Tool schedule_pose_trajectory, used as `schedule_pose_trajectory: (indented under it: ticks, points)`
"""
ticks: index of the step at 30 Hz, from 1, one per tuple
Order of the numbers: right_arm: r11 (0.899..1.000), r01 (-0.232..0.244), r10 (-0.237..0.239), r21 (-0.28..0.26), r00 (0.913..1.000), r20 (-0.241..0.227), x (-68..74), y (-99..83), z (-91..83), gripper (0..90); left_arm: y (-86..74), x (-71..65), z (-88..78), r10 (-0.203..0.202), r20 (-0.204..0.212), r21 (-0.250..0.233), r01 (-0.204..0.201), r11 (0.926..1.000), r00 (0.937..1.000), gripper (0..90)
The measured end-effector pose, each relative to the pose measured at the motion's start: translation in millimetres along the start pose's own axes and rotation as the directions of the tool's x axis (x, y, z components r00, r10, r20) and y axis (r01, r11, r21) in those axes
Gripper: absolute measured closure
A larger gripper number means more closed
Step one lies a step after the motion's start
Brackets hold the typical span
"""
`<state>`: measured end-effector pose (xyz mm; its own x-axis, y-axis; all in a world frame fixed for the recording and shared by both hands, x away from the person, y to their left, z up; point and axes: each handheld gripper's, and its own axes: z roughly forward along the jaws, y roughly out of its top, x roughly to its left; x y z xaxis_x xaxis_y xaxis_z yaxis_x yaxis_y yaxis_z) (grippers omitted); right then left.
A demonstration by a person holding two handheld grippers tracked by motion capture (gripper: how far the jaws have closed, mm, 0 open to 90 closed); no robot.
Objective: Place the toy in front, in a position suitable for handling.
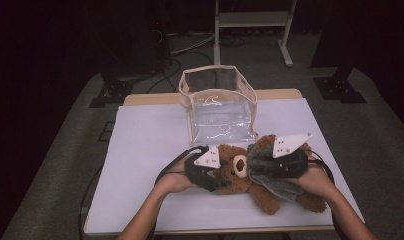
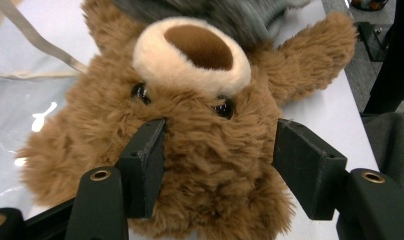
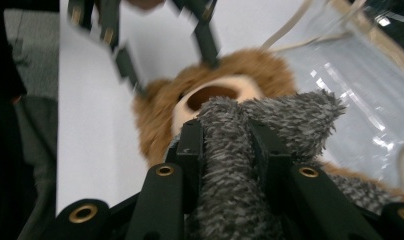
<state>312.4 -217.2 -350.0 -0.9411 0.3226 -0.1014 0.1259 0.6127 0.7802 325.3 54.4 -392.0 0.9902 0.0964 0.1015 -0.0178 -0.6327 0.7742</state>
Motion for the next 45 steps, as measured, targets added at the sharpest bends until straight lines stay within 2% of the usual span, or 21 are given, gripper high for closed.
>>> schedule_pose_trajectory:
  ticks: [4,6,8,10,12,14,15,18,21,25,29,32,34,36,39,40,43,45]
  points:
    - [1.000,-0.019,0.020,-0.002,0.9995,0.025,-12.8,2.6,2.2,69.7,-1.1,-0.7,-1.8,-0.002,0.017,0.003,0.002,1.0000,0.9998,38.4]
    - [0.999,-0.030,0.029,0.015,0.9993,0.024,-16.7,-0.8,5.6,69.8,-0.7,-1.8,-3.2,0.011,0.020,0.009,-0.011,0.9999,0.9998,38.4]
    - [0.999,-0.041,0.041,0.017,0.9991,0.007,-15.4,-6.9,9.6,70.0,-0.2,-2.9,-6.3,0.013,0.023,0.001,-0.013,0.9999,0.9997,38.7]
    - [0.999,-0.049,0.050,0.020,0.9987,-0.008,-9.9,-12.7,11.3,70.2,0.6,-2.1,-10.6,0.012,0.009,-0.021,-0.011,0.9997,0.9999,38.7]
    - [0.999,-0.041,0.042,0.020,0.9985,-0.036,-2.9,-16.6,10.1,70.4,1.8,-1.0,-12.9,0.011,-0.030,-0.035,-0.013,0.9993,0.9995,37.3]
    - [0.999,-0.022,0.024,0.034,0.9975,-0.067,5.5,-17.9,9.0,70.4,2.1,0.0,-10.3,-0.003,-0.026,-0.038,0.002,0.9993,0.9997,36.6]
    - [0.999,-0.008,0.011,0.041,0.9974,-0.072,9.3,-16.8,8.3,70.4,1.7,-0.4,-7.7,0.004,-0.021,-0.026,-0.004,0.9996,0.9998,36.7]
    - [0.998,0.042,-0.040,0.048,0.9986,-0.036,15.3,-7.1,4.8,70.5,-0.8,-3.3,-0.3,-0.001,-0.009,-0.011,0.001,0.9999,1.0000,36.0]
    - [0.998,0.058,-0.058,0.015,0.9978,-0.032,15.1,3.7,6.0,70.5,-2.1,-3.9,0.2,0.000,-0.006,-0.003,0.000,1.0000,1.0000,35.8]
    - [0.997,0.070,-0.069,0.018,0.9973,-0.023,13.2,8.1,12.6,70.3,-3.8,-5.4,-0.9,0.004,-0.007,0.004,-0.004,1.0000,1.0000,35.9]
    - [0.997,0.052,-0.052,0.050,0.9986,0.000,7.6,-4.0,4.9,70.3,-4.3,-8.4,-1.6,0.007,0.003,-0.009,-0.007,0.9999,1.0000,36.3]
    - [1.000,-0.004,0.003,0.026,0.9999,0.016,0.4,-14.7,-9.2,70.2,-3.6,-9.7,-1.6,0.013,0.002,-0.007,-0.013,0.9999,0.9999,36.3]
    - [1.000,-0.023,0.022,0.013,0.9994,0.027,-2.6,-19.3,-16.0,70.2,-2.5,-8.8,-3.6,0.018,0.000,-0.011,-0.018,0.9998,0.9998,36.3]
    - [0.999,-0.033,0.033,0.008,0.9992,0.025,-2.6,-23.8,-18.0,70.4,0.3,-5.8,-8.1,0.018,-0.007,-0.034,-0.018,0.9993,0.9998,36.2]
    - [0.999,-0.052,0.052,0.003,0.9985,0.013,-0.6,-30.3,-16.6,70.4,4.7,-0.5,-13.7,-0.008,-0.015,-0.084,0.006,0.9964,0.9999,36.2]
    - [0.998,-0.059,0.059,0.000,0.9983,0.003,-0.2,-31.2,-16.4,70.4,5.9,0.1,-13.1,-0.006,-0.015,-0.078,0.005,0.9970,0.9999,36.2]
    - [0.999,-0.041,0.041,0.008,0.9991,0.001,1.1,-25.5,-14.8,70.3,5.5,-2.0,-2.6,0.006,0.023,-0.042,-0.005,0.9991,0.9997,36.7]
    - [1.000,-0.015,0.016,0.005,0.9998,-0.008,2.8,-15.0,-11.8,70.3,3.7,-6.2,3.6,0.025,0.018,-0.032,-0.024,0.9992,0.9995,35.7]
